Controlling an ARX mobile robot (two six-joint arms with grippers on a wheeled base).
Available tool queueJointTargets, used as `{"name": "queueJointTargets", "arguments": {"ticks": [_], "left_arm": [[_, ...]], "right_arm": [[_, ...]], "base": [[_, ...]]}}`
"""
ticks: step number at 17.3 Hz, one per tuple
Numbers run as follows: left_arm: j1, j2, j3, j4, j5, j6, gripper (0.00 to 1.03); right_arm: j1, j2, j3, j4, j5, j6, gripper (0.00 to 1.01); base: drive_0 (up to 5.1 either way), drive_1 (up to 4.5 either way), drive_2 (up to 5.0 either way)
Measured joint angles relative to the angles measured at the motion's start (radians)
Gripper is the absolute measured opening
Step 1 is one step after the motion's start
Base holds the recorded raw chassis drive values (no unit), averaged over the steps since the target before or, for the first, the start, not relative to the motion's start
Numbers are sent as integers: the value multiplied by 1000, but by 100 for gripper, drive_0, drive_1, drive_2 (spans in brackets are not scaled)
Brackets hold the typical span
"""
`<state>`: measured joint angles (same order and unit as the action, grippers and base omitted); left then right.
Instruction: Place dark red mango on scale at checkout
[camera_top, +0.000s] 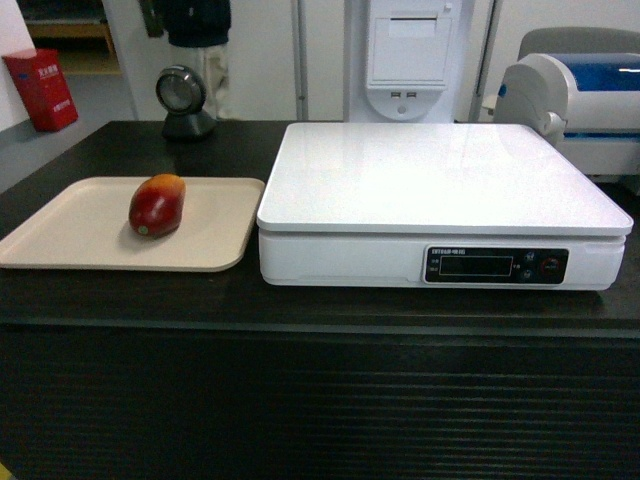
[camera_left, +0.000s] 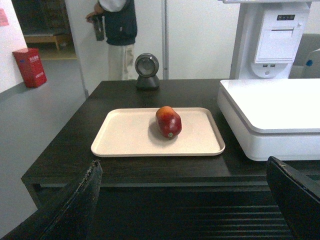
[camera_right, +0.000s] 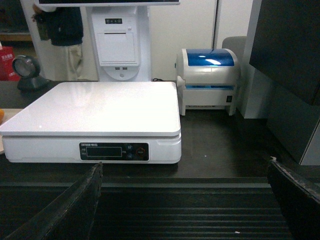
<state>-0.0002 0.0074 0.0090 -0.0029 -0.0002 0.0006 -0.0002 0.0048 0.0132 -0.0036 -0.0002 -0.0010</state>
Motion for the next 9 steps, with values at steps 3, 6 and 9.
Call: {"name": "queueJointTargets", "arguments": {"ticks": [3,6,9], "left_arm": [[0,0,0,0,0,0,98],[0,0,0,0,0,0,98],[0,0,0,0,0,0,98]], "right_arm": [[0,0,0,0,0,0,98],[0,0,0,0,0,0,98],[0,0,0,0,0,0,98]], "base": [[0,0,0],[0,0,0],[0,0,0]]}}
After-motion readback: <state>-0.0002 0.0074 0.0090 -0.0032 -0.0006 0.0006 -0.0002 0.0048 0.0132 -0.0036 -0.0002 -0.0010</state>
